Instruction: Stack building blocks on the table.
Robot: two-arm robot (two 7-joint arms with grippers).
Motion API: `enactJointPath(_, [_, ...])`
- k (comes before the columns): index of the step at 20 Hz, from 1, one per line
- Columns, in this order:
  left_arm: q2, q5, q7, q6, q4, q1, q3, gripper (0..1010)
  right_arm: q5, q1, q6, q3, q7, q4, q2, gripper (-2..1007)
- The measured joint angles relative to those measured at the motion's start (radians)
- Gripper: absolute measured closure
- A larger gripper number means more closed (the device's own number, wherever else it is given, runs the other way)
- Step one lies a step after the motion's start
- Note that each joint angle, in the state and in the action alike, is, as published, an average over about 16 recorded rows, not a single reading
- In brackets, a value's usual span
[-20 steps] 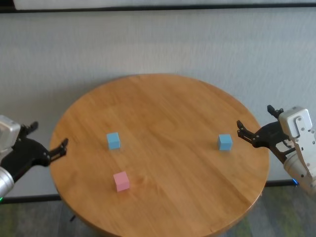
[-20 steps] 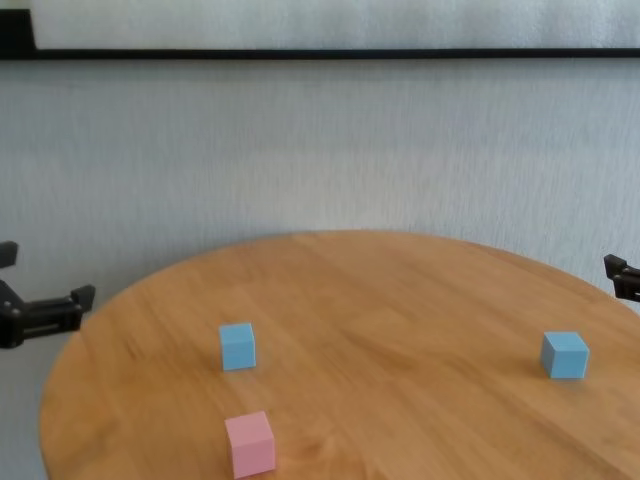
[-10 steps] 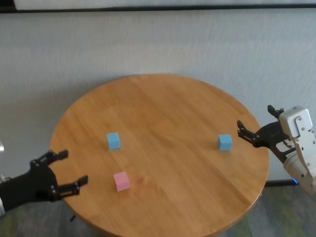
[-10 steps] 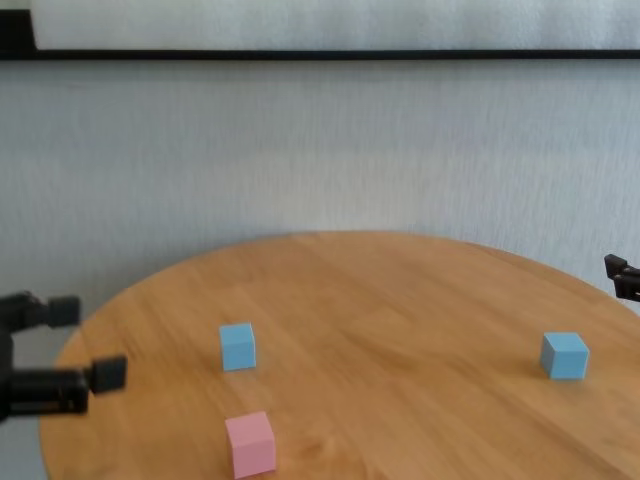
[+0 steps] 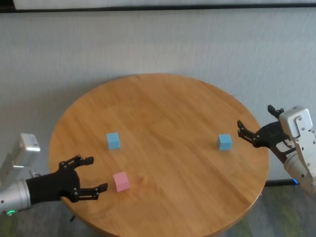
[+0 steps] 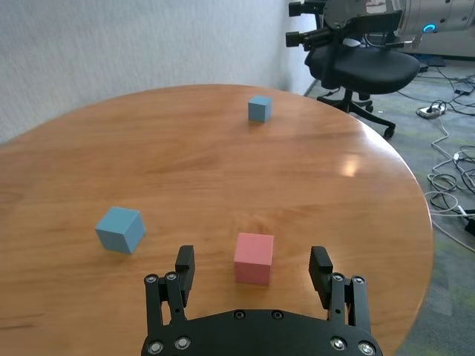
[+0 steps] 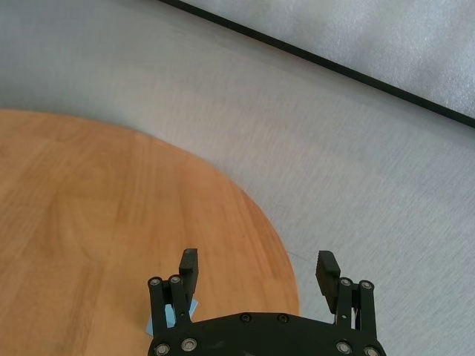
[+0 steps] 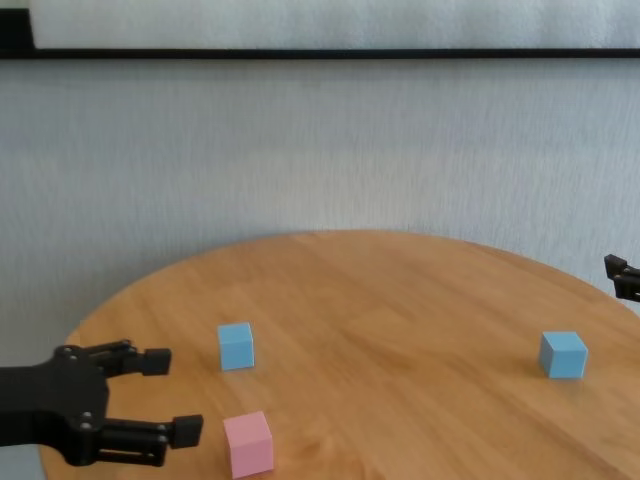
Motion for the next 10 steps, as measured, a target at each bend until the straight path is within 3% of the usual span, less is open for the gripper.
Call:
enactJointPath(5, [-0.064, 0.037, -0.048, -0.007, 0.114, -0.081, 0.041, 8, 0.000, 0.000, 0.000, 0.000, 0.000, 0.000, 0.000, 0])
enactJointPath(10, [-0.104, 0.062, -0.064, -0.013, 0.175, -0.120, 0.064, 9, 0.000, 0.000, 0.000, 0.000, 0.000, 0.000, 0.000, 0])
